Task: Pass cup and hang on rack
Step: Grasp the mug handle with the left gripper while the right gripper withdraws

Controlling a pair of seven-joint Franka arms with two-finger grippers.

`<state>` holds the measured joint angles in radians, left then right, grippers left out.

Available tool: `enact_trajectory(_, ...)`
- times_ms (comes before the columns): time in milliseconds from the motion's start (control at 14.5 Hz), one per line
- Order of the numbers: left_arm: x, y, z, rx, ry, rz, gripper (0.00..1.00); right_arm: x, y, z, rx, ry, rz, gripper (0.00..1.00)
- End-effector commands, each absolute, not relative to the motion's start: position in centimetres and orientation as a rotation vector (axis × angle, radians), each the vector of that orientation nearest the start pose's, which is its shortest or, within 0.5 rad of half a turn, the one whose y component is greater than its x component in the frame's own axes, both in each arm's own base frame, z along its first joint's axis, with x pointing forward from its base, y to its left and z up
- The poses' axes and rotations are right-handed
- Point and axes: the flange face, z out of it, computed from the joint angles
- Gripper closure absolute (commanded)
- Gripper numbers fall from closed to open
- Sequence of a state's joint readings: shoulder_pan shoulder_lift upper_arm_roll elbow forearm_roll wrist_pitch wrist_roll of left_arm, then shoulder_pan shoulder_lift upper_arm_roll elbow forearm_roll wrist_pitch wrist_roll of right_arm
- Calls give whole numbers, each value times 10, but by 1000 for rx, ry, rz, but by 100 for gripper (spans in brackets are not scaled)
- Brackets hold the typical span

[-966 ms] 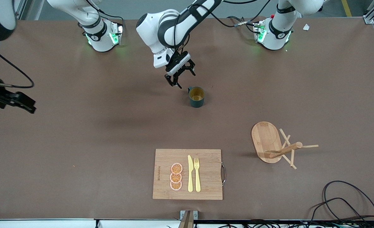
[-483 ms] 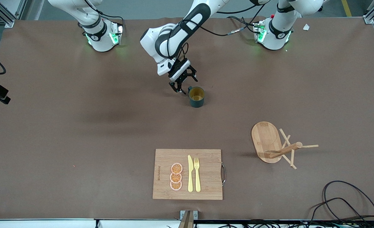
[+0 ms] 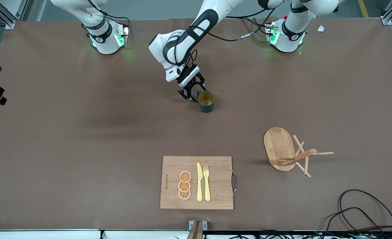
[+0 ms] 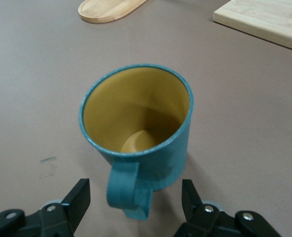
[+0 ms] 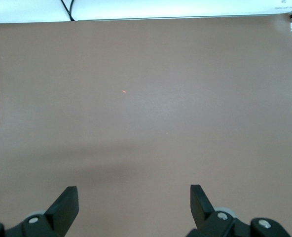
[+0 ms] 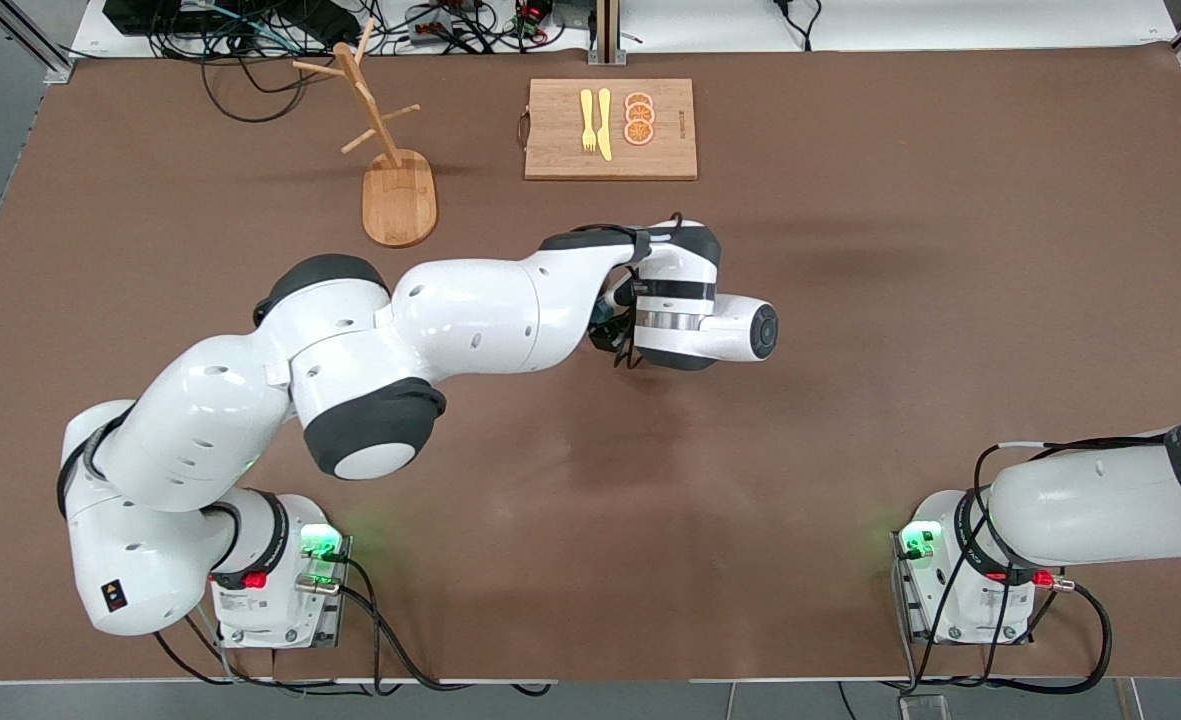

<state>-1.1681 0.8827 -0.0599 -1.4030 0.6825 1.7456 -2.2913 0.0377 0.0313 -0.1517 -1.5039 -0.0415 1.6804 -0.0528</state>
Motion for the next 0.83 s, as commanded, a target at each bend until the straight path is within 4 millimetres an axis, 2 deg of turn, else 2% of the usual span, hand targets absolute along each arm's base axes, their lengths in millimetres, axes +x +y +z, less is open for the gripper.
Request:
enact_trajectory(0, 285, -617, 142, -2417, -970, -954, 27, 564, -71, 654, -3155, 77, -240, 0)
enact_trajectory(207, 284, -615, 133, -2410, -960, -973, 44, 564, -65, 656, -3155, 60, -240, 0)
enact_trajectory(552, 284, -613, 122, -2404, -913, -991, 92, 564, -70, 656, -3158, 58, -242, 0)
enact_trajectory(621, 284, -613, 123, -2409, -902, -987, 99, 564, -72, 658, -3164, 31, -249, 0)
enact_trajectory(759, 286, -616, 132, -2422, -890, -979, 100, 564, -76, 659, -3159, 26, -249, 0)
